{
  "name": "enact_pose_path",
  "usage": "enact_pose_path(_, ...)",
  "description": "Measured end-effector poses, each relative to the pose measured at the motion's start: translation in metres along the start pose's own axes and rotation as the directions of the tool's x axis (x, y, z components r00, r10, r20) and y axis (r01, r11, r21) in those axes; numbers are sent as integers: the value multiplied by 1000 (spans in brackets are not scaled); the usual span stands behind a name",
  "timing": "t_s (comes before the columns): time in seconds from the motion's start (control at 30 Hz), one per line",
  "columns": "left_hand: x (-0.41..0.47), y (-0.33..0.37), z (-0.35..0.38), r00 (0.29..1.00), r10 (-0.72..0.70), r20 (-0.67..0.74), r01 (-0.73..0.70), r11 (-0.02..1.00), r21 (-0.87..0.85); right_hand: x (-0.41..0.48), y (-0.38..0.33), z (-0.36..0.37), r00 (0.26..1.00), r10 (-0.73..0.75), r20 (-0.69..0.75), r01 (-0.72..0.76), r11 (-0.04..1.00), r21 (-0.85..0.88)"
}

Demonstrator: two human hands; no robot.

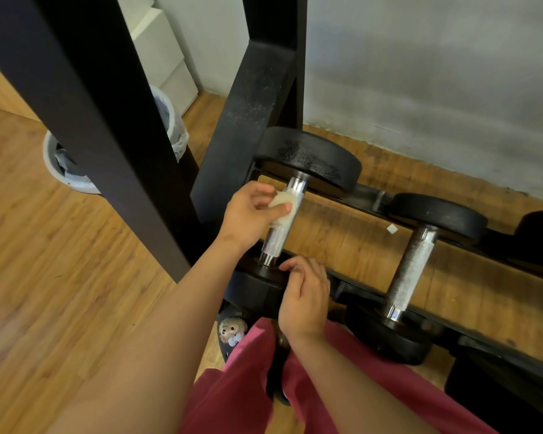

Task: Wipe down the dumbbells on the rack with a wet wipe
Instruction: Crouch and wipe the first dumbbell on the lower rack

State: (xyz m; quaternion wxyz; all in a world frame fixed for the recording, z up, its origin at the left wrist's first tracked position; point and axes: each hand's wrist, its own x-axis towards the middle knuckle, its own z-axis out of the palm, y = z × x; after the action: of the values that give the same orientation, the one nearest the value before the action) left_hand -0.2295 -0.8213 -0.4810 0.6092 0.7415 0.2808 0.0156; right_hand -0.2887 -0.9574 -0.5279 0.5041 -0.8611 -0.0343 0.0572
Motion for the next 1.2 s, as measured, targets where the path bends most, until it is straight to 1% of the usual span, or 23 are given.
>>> enact_pose_path(0.1, 0, 2, 9, 997, -76, 10, 76, 996, -38, 0, 0, 0, 1000, -7, 1, 7, 1000, 0)
enact_pose_path(0.23, 0, 1, 8, 991, -45, -128, 39, 998, -54, 0, -1, -1, 1000, -11, -4, 11, 1000, 10)
enact_pose_path(0.27, 0, 0, 6, 990, -31, -141, 22, 998, -65, -1, -2, -1, 1000, -10, -5, 10, 1000, 12)
enact_pose_path(0.33, 0, 1, 5, 995, -31, -99, 20, 994, -105, -1, -2, -1, 1000, -7, -7, 7, 1000, 15)
enact_pose_path(0.4, 1, 2, 9, 998, -54, -44, 48, 991, -124, -1, -2, -1, 1000, -1, -5, 1, 1000, 19)
enact_pose_path(0.47, 6, 3, 12, 994, -76, -72, 68, 991, -113, -1, -2, -1, 1000, 2, -1, -2, 1000, 23)
enact_pose_path(0.57, 8, 3, 12, 987, -53, -151, 35, 992, -119, -1, -1, -1, 1000, -1, -5, 1, 1000, 24)
enact_pose_path(0.7, 7, 6, 16, 995, -77, -66, 66, 985, -161, -1, -1, 0, 1000, 4, -9, -4, 999, 36)
enact_pose_path(0.83, 11, 7, 13, 989, -47, -137, 33, 994, -103, -1, -1, 0, 1000, 11, -8, -11, 999, 40)
enact_pose_path(0.97, 10, 9, 8, 999, -32, -19, 30, 997, -76, -1, -1, -1, 1000, 7, -5, -6, 999, 33)
enact_pose_path(1.07, 9, 11, -2, 999, -31, 8, 30, 998, 64, -1, -2, -1, 1000, 2, -13, -1, 999, 38)
enact_pose_path(1.2, 0, 3, -18, 999, -20, 37, 14, 989, 145, 0, -4, -3, 1000, -24, -19, 24, 999, 48)
